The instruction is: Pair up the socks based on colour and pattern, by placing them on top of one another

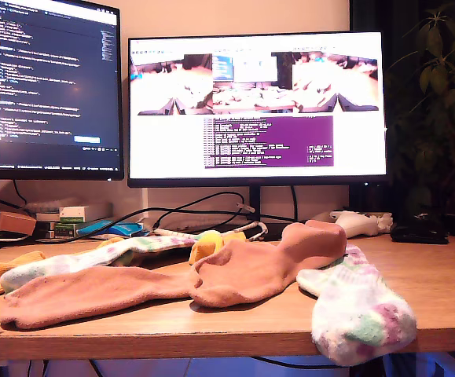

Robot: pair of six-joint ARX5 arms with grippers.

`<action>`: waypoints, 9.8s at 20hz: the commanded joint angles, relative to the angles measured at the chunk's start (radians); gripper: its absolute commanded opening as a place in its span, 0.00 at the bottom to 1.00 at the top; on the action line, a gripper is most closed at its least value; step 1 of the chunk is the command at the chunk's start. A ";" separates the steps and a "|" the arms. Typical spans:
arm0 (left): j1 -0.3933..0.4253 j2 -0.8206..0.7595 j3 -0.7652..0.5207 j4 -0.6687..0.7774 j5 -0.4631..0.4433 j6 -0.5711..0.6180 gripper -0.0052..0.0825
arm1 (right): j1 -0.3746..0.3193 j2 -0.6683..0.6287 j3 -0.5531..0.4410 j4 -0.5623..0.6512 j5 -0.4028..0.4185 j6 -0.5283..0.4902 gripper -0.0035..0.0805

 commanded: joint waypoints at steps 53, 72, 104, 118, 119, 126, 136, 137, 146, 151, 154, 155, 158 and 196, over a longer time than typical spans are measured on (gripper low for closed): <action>-0.164 0.321 0.004 0.363 0.029 0.005 0.03 | -0.034 1.344 0.558 0.051 -0.182 0.236 0.16; -0.164 0.321 0.004 0.362 0.007 0.004 0.03 | -0.130 1.344 0.585 0.127 -0.029 0.161 0.03; -0.172 0.814 0.068 0.819 0.038 0.005 0.03 | 0.096 1.331 0.914 -0.304 -0.096 -0.048 0.29; -0.233 1.321 0.581 0.507 0.022 -0.006 0.54 | 0.172 1.052 0.914 -0.437 0.021 0.005 0.03; -0.239 1.341 0.615 0.472 0.002 -0.033 0.55 | 0.186 1.019 0.914 -0.459 0.060 0.005 0.03; -0.251 1.539 0.808 0.296 -0.031 -0.190 0.62 | 0.241 0.843 0.914 -0.492 0.152 0.027 0.03; -0.273 1.717 1.007 0.152 -0.097 -0.215 0.71 | 0.240 0.836 0.914 -0.505 0.159 -0.002 0.03; -0.275 1.729 1.007 0.139 -0.097 -0.215 0.71 | 0.240 0.836 0.914 -0.505 0.159 -0.004 0.03; -0.306 1.743 1.006 0.134 -0.153 -0.213 0.49 | 0.240 0.836 0.914 -0.497 0.159 -0.027 0.03; -0.307 1.741 1.040 0.134 -0.145 -0.130 0.03 | 0.240 0.836 0.914 -0.491 0.158 -0.027 0.03; -0.303 1.741 1.143 0.003 -0.145 -0.070 0.03 | 0.240 0.836 0.914 -0.489 0.158 -0.027 0.03; -0.303 1.741 1.183 -0.041 -0.146 -0.041 0.03 | 0.240 0.836 0.914 -0.490 0.158 -0.027 0.03; -0.303 1.741 1.296 -0.166 -0.146 0.010 0.03 | 0.240 0.836 0.914 -0.489 0.158 -0.027 0.03; 0.024 1.304 0.828 -0.303 -0.280 0.241 0.03 | 0.238 0.836 0.908 -0.494 0.156 -0.033 0.03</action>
